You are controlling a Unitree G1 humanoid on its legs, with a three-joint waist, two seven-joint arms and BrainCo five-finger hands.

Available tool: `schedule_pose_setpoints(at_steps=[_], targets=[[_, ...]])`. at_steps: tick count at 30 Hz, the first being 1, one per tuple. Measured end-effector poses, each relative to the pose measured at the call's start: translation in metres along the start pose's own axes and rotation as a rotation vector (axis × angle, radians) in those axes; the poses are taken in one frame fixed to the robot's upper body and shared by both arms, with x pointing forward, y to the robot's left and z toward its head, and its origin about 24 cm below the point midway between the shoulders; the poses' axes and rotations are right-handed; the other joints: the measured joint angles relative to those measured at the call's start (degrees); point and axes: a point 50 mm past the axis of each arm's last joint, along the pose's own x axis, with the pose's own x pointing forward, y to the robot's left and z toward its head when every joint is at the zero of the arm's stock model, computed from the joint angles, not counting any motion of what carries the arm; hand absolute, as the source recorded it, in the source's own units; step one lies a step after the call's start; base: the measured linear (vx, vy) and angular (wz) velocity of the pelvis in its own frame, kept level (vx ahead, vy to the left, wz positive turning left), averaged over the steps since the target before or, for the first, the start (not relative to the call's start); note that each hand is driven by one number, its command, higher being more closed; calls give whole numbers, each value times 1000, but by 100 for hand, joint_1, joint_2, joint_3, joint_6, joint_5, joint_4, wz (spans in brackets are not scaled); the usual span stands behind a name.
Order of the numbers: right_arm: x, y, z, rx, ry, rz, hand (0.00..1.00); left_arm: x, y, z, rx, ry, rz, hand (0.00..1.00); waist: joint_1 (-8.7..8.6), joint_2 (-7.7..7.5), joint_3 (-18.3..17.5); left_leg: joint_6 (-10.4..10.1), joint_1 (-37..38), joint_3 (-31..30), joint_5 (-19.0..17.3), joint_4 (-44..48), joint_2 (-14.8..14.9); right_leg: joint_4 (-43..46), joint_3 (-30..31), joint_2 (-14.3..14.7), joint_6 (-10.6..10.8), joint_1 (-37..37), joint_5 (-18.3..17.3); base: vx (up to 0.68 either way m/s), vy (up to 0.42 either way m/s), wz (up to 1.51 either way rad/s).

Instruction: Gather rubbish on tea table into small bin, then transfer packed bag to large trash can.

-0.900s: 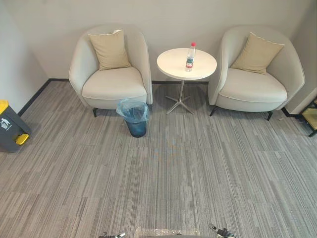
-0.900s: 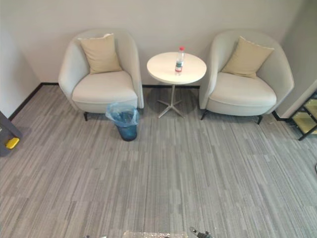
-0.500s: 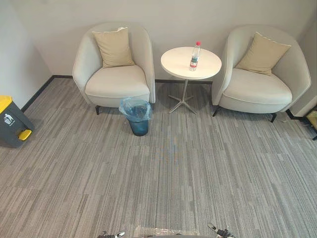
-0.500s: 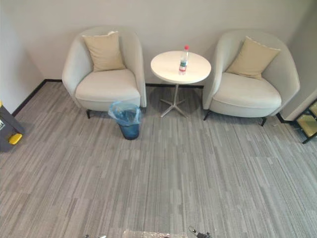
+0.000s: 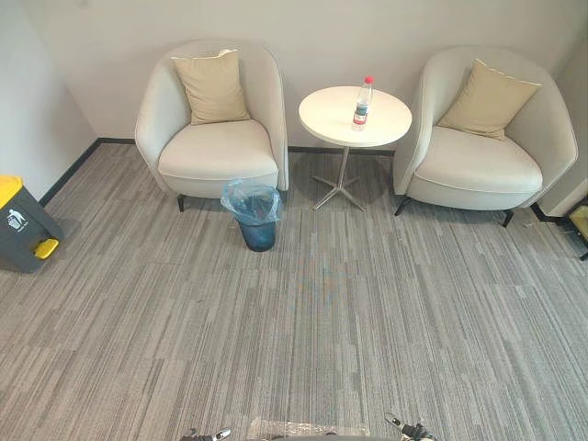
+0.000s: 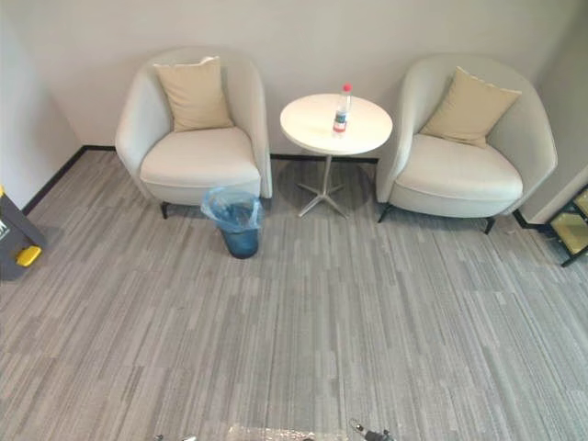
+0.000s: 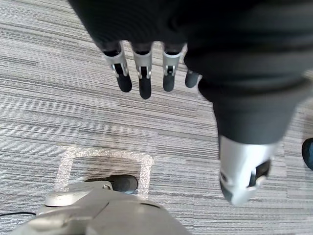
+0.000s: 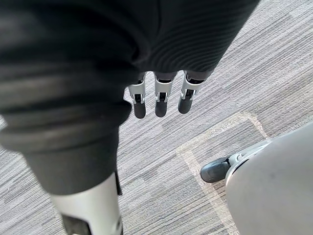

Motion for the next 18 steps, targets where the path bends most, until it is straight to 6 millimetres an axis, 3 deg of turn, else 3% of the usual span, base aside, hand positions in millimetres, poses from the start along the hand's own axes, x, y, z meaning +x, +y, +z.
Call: schedule_pose_setpoints(at_steps=[2,5,7,9,10,12,13,16,18], targets=[[0,1,1,3,-6,3,0,1,0,4,-7,-8,2,0,6,-11,49,-86,-128,61,-99,156,41,344,1,6,-24,-177,-185,-13,-36,-5],[0,3,4,14,-23,5,0,2,1,11,-20,-23,5,0,14,-31,160,-168,-431,136,-524,925,153,900,2,20,-71,-396,-561,30,-56,-9],[-2,8,5,19,-37,13,0,2,3,12,-24,-30,11,0,27,-82,224,-367,-804,365,-808,1928,291,1207,55,8,-189,-517,-865,45,-61,-8],[-2,11,4,29,-34,20,0,2,5,21,-48,-63,19,0,84,-171,306,-383,-1502,570,-746,3540,447,1439,213,-52,-273,-512,-1013,66,-86,-24],[-2,10,4,34,-33,18,0,2,4,21,-62,-63,19,0,111,-187,327,-371,-1672,593,-716,3844,503,1505,251,-49,-317,-496,-1041,143,-49,-52],[-2,12,9,39,-44,20,0,2,2,21,-102,-59,20,0,146,-111,361,-342,-2076,667,-1004,4647,749,1651,547,-56,-369,-335,-1231,204,30,-54],[-2,12,9,36,-45,20,0,2,2,21,-111,-58,21,0,147,-107,361,-363,-2147,662,-1046,4637,770,1649,612,-70,-358,-309,-1255,277,106,-52],[-1,12,10,33,-44,16,0,1,2,21,-150,-57,32,0,179,-83,353,-374,-2434,656,-958,3413,727,1508,940,-237,-237,-232,-1391,293,175,-59],[0,7,10,42,-39,-1,0,1,-1,20,-151,-53,26,0,177,0,311,-448,-2368,484,-189,1927,580,1372,1139,-344,-38,-100,-1560,408,278,-54]])
